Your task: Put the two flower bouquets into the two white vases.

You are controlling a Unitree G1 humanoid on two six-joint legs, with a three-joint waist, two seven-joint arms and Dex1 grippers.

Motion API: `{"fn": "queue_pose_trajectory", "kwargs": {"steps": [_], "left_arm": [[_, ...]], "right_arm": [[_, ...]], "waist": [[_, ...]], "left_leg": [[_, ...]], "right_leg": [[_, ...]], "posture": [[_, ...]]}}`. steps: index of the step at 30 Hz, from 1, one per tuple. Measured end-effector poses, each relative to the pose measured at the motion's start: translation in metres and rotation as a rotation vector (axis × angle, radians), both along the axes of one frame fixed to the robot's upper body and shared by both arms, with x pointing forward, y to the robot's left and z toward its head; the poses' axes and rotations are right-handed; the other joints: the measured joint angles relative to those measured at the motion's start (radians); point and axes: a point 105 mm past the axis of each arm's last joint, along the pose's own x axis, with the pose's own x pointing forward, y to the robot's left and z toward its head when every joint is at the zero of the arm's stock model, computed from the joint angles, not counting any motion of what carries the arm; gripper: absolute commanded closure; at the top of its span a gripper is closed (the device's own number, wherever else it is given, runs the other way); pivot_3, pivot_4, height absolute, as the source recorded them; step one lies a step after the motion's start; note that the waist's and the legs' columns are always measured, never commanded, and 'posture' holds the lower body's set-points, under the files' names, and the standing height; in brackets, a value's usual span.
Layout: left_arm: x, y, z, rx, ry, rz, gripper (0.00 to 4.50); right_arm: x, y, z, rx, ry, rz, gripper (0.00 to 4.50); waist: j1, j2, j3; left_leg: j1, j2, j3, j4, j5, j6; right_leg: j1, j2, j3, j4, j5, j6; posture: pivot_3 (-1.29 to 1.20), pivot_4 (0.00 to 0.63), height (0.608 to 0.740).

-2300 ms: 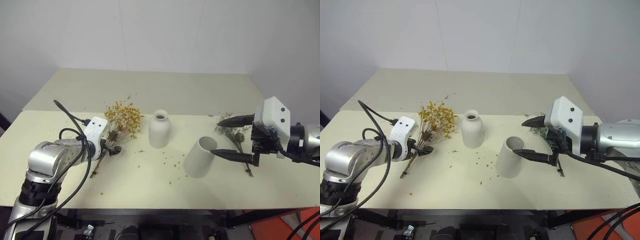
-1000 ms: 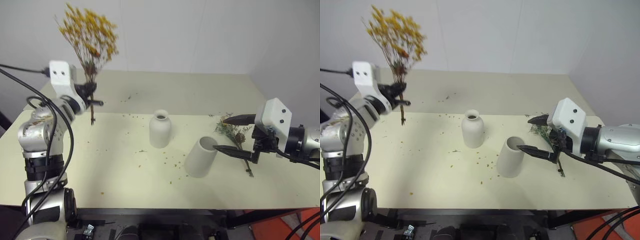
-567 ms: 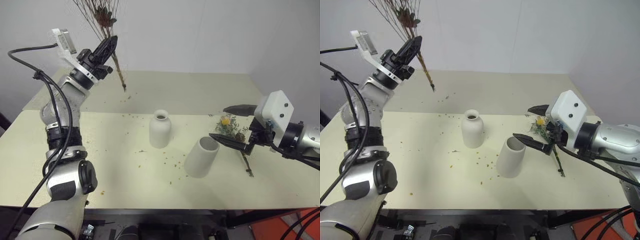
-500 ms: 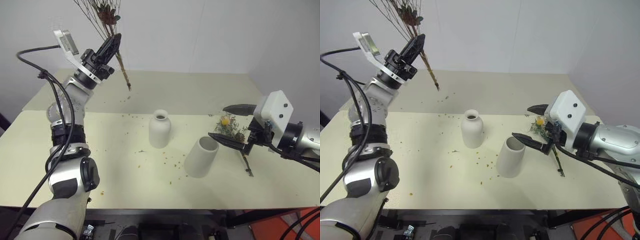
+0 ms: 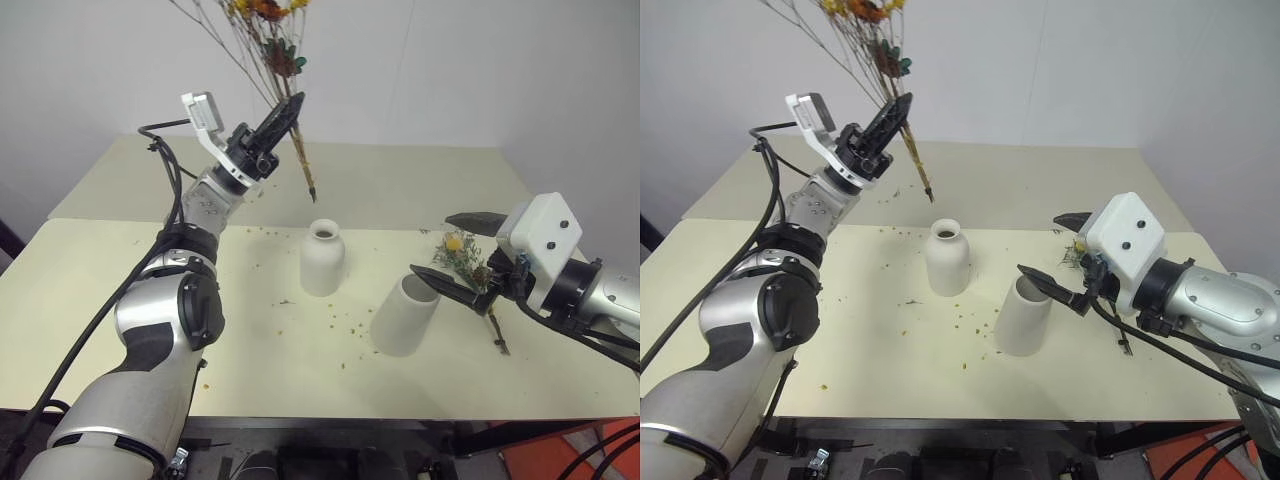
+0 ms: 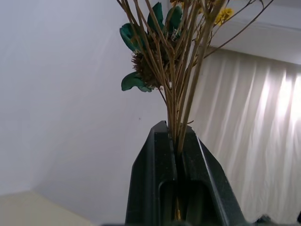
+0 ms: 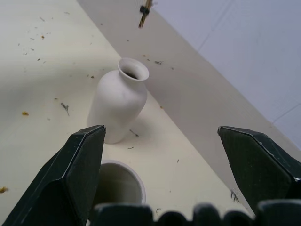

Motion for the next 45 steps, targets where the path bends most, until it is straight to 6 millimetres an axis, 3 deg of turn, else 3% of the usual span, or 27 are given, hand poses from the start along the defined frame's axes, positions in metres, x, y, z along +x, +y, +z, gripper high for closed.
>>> {"fn": "queue_pose_trajectory", "kwargs": {"steps": [8,23,45], "left_arm": [[-0.004,-0.026,-0.016,0.141,-0.045,-0.037,4.46],[0.003,-0.027,-0.028,0.209,-0.029,0.037,4.46],[0.009,-0.03,-0.084,0.341,0.032,0.117,4.46]], "right_arm": [[-0.003,0.003,0.0,-0.001,-0.017,-0.017,0.0],[-0.009,-0.002,0.002,-0.005,-0.036,-0.036,0.0],[-0.008,-0.003,0.004,-0.015,-0.062,-0.042,0.0]], "waist": [[-0.003,0.0,0.0],[-0.001,0.0,0.0],[-0.001,0.0,0.0]], "left_leg": [[0.0,0.0,0.0,0.0,0.0,0.0],[0.0,0.0,0.0,0.0,0.0,0.0],[0.0,0.0,-0.001,0.0,0.0,0.0]], "right_leg": [[0.0,0.0,0.0,0.0,0.0,0.0],[0.0,0.0,0.0,0.001,0.0,0.0],[0.0,0.0,0.0,0.001,0.0,0.0]], "posture": [[0.0,0.15,0.74],[0.0,0.15,0.74],[0.0,0.15,0.74]]}}
